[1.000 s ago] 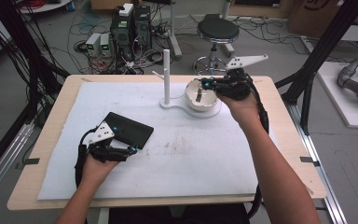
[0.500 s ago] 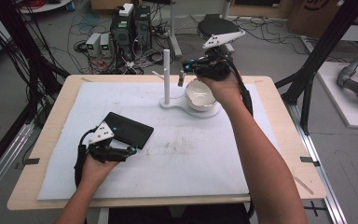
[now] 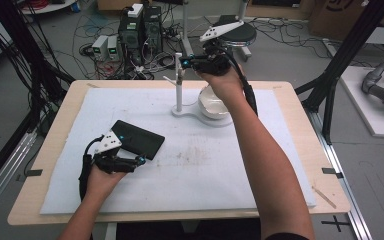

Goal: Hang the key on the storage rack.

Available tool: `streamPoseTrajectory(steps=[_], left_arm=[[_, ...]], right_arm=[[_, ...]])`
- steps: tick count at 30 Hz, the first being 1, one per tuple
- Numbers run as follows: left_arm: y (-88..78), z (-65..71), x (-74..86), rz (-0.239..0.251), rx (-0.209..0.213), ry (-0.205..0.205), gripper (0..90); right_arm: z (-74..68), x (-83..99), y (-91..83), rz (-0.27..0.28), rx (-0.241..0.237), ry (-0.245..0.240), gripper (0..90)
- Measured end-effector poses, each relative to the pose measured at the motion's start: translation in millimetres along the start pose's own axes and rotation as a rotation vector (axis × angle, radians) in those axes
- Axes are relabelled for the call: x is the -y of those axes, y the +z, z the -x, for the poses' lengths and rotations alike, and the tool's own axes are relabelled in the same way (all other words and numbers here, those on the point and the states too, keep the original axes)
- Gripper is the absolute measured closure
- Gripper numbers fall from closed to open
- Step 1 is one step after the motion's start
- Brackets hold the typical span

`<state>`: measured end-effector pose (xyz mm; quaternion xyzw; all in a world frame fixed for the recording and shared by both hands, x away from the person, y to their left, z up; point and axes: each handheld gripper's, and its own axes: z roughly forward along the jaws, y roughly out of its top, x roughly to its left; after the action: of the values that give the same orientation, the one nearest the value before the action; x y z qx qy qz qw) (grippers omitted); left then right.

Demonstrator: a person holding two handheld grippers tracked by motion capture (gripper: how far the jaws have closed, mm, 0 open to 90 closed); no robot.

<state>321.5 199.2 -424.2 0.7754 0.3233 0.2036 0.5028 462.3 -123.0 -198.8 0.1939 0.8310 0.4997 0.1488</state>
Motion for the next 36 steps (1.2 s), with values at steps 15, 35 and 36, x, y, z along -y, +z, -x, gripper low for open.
streamPoseTrajectory(steps=[15, 35, 36], left_arm=[[0.6, 1.4, 1.4, -0.006, 0.003, 0.004, 15.1], [1.0, 0.6, 3.1, -0.029, 0.001, 0.015, 15.0], [1.1, 0.4, 3.1, -0.030, 0.001, 0.016, 15.1]], right_arm=[[13.2, 2.9, 34.8, -0.068, 0.017, 0.020, 90.0], [22.2, 24.1, 50.0, -0.093, 0.008, 0.053, 90.0], [22.2, 24.0, 50.4, -0.094, 0.009, 0.050, 90.0]])
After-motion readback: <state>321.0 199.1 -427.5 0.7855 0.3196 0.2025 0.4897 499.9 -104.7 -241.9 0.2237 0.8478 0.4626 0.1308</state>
